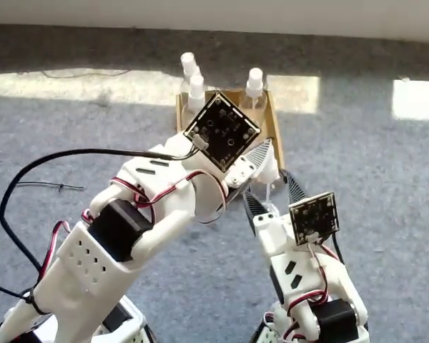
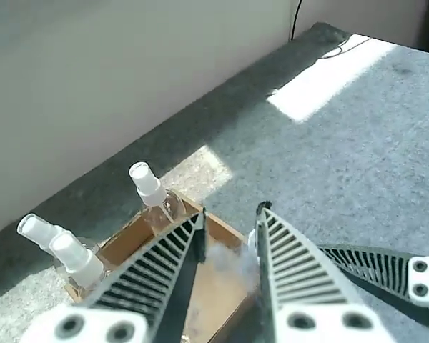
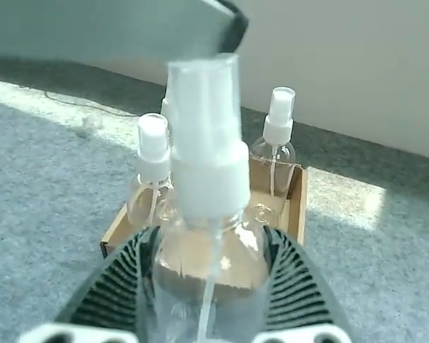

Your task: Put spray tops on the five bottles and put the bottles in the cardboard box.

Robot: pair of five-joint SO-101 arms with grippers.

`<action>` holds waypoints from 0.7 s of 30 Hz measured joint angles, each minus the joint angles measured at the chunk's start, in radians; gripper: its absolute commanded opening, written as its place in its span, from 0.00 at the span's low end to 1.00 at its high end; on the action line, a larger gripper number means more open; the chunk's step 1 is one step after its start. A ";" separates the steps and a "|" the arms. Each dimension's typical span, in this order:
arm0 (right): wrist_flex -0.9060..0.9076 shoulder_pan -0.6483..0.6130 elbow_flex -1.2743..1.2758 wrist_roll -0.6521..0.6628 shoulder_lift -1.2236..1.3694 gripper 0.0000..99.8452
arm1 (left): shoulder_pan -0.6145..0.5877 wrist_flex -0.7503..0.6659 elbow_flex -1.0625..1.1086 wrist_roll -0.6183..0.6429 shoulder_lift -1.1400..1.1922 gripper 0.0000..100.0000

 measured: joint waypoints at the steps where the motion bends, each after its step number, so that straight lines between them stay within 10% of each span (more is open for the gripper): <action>1: 0.000 0.000 0.000 0.000 -0.002 0.00 | 0.002 0.000 -0.014 0.000 0.000 0.12; 12: 0.000 0.002 0.000 0.000 -0.002 0.00 | -0.176 0.189 -0.390 -0.034 0.002 0.12; 21: -0.402 0.112 0.000 0.000 0.092 0.00 | -0.608 0.414 -0.361 -0.034 0.000 0.13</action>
